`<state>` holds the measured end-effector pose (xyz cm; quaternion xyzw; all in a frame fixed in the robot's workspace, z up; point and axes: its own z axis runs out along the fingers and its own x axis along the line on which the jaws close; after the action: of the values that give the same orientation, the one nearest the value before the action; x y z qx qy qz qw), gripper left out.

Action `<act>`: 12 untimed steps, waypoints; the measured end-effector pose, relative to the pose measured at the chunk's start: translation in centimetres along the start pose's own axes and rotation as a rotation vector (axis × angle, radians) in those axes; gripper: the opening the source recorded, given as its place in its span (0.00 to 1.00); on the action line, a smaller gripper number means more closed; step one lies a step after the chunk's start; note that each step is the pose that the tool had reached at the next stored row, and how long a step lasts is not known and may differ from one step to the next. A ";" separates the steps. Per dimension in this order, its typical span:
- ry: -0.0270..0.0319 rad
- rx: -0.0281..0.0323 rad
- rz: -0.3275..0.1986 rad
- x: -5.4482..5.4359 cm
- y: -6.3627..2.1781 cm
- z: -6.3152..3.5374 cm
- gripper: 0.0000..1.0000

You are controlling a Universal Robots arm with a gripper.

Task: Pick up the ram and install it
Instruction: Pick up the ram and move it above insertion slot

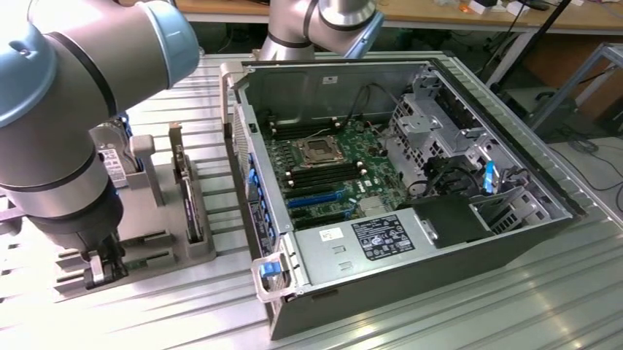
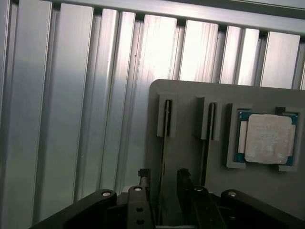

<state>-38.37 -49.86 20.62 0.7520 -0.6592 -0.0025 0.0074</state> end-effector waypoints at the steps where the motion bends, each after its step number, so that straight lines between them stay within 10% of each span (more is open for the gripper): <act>1: 0.0000 -0.0001 0.000 0.0 -0.03 0.08 0.36; 12: 0.0001 0.0002 0.000 0.0 -0.08 0.81 0.27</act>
<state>-38.30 -49.87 19.81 0.7520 -0.6591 -0.0024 0.0074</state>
